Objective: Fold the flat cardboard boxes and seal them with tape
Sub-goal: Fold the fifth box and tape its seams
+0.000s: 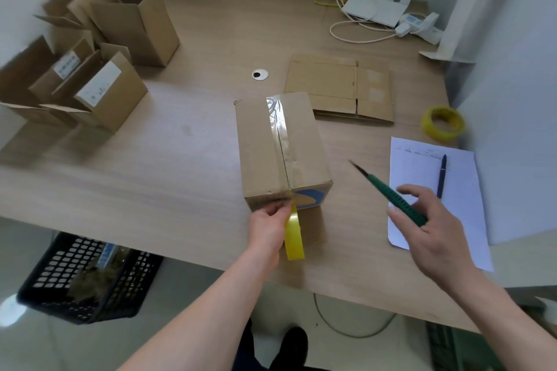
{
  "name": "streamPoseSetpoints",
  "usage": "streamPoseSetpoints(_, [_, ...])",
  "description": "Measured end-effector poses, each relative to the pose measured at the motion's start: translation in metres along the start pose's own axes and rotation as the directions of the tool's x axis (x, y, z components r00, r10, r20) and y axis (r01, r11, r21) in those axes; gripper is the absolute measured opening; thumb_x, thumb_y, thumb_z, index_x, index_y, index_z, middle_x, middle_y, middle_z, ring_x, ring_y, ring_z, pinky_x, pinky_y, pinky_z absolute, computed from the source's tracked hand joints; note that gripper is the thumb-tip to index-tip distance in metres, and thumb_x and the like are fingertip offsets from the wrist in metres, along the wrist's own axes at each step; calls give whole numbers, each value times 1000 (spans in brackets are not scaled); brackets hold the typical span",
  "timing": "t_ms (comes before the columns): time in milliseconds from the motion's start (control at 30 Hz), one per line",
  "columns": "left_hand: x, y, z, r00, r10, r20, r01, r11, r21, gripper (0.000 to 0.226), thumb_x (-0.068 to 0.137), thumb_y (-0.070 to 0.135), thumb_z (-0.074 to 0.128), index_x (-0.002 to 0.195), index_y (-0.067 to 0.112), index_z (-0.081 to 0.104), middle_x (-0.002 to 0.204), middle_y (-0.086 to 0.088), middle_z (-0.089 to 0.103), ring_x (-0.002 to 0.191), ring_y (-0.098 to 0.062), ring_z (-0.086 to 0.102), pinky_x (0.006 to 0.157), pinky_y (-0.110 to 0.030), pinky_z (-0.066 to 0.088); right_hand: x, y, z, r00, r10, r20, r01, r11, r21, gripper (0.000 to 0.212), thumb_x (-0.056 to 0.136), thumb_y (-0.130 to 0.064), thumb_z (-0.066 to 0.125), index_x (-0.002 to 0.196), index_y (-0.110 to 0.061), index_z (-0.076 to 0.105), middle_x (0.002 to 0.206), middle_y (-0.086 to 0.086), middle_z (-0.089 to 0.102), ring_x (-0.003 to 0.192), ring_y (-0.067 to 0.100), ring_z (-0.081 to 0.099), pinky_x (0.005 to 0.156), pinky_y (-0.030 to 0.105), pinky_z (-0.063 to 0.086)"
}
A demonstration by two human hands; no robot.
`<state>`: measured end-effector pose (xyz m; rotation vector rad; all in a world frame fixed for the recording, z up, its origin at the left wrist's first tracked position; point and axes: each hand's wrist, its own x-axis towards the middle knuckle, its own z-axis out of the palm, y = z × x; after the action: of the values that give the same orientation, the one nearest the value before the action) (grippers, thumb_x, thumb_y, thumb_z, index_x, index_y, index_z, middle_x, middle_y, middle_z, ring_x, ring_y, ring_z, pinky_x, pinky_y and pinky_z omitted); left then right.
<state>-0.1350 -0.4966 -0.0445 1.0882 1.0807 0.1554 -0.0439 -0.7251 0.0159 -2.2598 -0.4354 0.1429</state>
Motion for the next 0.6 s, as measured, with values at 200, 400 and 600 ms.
streamPoseSetpoints(200, [2,-1,0,1000,13,-2,-13,1000,18,4,88,24,72,90,21,73,97,-5,74,95,-26,65,101,-50,49,-20,-44,7,909,-347,232,380,918,-115,21,94,-34,61,115,-33,61,87,-18,64,77,3,56,64,19,47])
streamPoseSetpoints(400, [3,-2,-1,1000,14,-12,-14,999,41,5,90,19,68,90,20,74,98,-7,75,99,-30,68,97,-50,51,-7,-49,29,857,-361,367,461,856,-233,29,96,-31,59,124,-25,62,99,-15,63,79,5,50,63,35,49])
streamPoseSetpoints(600, [6,1,-2,1000,22,-19,-21,997,69,6,88,22,71,84,19,74,84,2,73,86,-22,65,84,-39,53,4,-54,33,835,-366,411,505,807,-305,28,97,-34,54,123,-26,60,98,-11,62,81,13,55,62,32,44])
